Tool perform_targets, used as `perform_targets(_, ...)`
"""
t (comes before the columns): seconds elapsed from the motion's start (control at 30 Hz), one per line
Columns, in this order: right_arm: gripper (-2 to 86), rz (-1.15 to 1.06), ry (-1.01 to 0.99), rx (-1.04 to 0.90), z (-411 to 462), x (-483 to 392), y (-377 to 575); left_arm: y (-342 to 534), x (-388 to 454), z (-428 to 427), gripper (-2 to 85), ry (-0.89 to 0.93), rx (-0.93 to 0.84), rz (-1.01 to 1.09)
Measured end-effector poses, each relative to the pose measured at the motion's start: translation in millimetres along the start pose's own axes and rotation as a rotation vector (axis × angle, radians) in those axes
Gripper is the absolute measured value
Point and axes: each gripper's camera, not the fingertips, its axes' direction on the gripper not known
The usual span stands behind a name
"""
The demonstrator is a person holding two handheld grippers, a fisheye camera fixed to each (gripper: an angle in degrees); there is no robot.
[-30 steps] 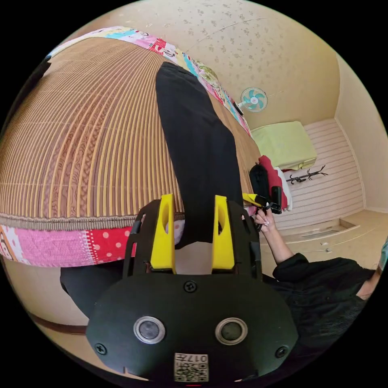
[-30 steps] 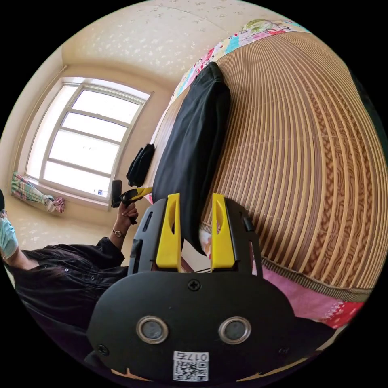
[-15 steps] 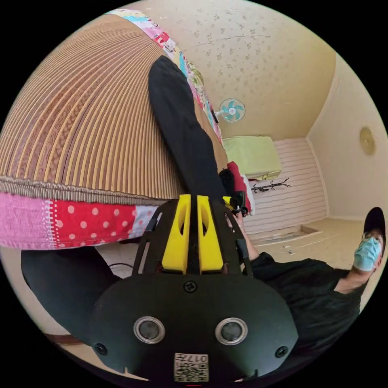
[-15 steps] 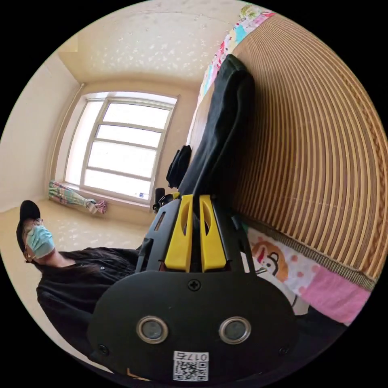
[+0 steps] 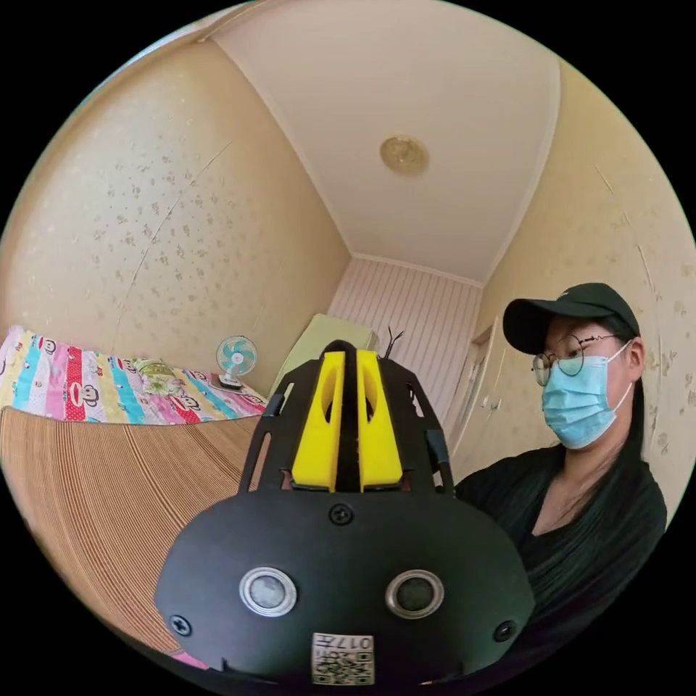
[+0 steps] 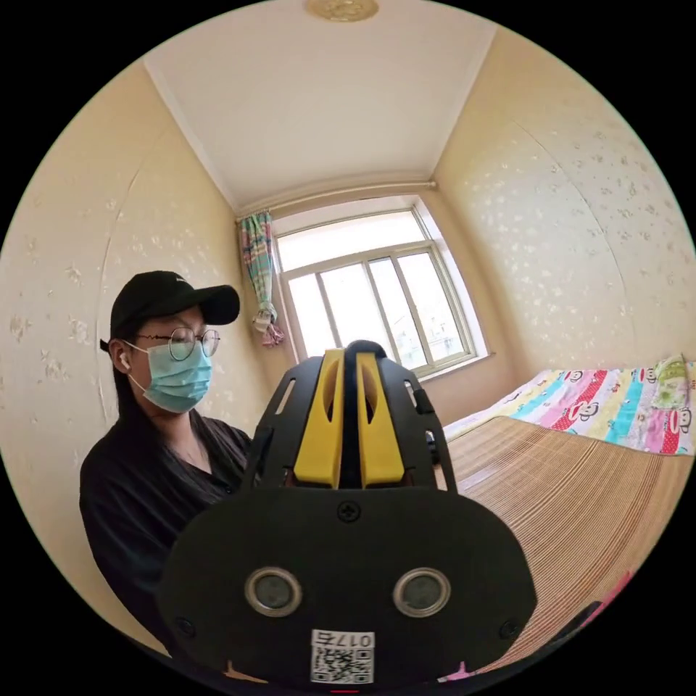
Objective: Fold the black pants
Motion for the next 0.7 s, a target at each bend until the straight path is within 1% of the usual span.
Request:
perform_targets(0.03, 1.9, 0.025, 0.042, -0.029, 2, 15, -14, -4, -9, 8, 2.0, -0.026, -0.011, -0.011)
perform_targets(0.1, 1.8, 0.053, 0.127, -0.067, 4, 46, -27, -10, -61, 48, 1.9, -0.102, -0.063, -0.056)
perform_targets(0.13, 1.8, 0.081, 0.206, -0.076, 7, 73, -31, -10, -77, 57, 1.9, -0.118, -0.075, -0.078)
perform_targets(0.17, 1.8, 0.148, 0.267, -0.072, 12, 107, -34, -10, -112, 75, 1.9, -0.139, -0.099, -0.141)
perform_targets(0.2, 1.8, 0.179, 0.286, -0.068, 14, 123, -36, -11, -145, 92, 1.9, -0.159, -0.122, -0.194)
perform_targets(0.27, 1.9, 0.248, 0.328, -0.035, 26, 179, -37, -9, -185, 109, 2.0, -0.183, -0.135, -0.236)
perform_targets(0.33, 2.0, 0.268, 0.357, -0.043, 35, 206, -29, -2, -212, 120, 2.3, -0.209, -0.167, -0.245)
perform_targets(0.37, 2.1, 0.285, 0.360, -0.073, 41, 218, -16, 12, -224, 125, 2.5, -0.244, -0.211, -0.223)
perform_targets(0.4, 2.1, 0.298, 0.357, -0.093, 43, 223, -6, 36, -232, 127, 2.7, -0.294, -0.260, -0.198)
perform_targets(0.43, 2.2, 0.349, 0.376, -0.153, 48, 232, 23, 53, -237, 129, 2.8, -0.322, -0.297, -0.200)
perform_targets(0.47, 2.2, 0.402, 0.399, -0.239, 56, 238, 64, 98, -248, 132, 3.0, -0.374, -0.383, -0.229)
perform_targets(0.5, 2.3, 0.420, 0.409, -0.275, 59, 238, 90, 153, -253, 129, 3.2, -0.389, -0.450, -0.251)
perform_targets(0.53, 2.3, 0.464, 0.416, -0.328, 60, 235, 145, 183, -254, 125, 3.3, -0.386, -0.479, -0.257)
perform_targets(0.57, 2.3, 0.559, 0.401, -0.375, 57, 234, 203, 241, -255, 115, 3.6, -0.361, -0.540, -0.285)
perform_targets(0.6, 2.2, 0.623, 0.384, -0.391, 55, 232, 234, 300, -256, 102, 3.9, -0.330, -0.599, -0.359)
perform_targets(0.63, 2.2, 0.765, 0.354, -0.411, 49, 226, 293, 329, -257, 93, 4.2, -0.326, -0.625, -0.416)
perform_targets(0.67, 2.0, 0.890, 0.361, -0.433, 44, 211, 345, 382, -256, 74, 4.8, -0.342, -0.674, -0.538)
perform_targets(0.7, 2.0, 0.935, 0.376, -0.430, 41, 201, 365, 423, -251, 53, 4.4, -0.363, -0.698, -0.631)
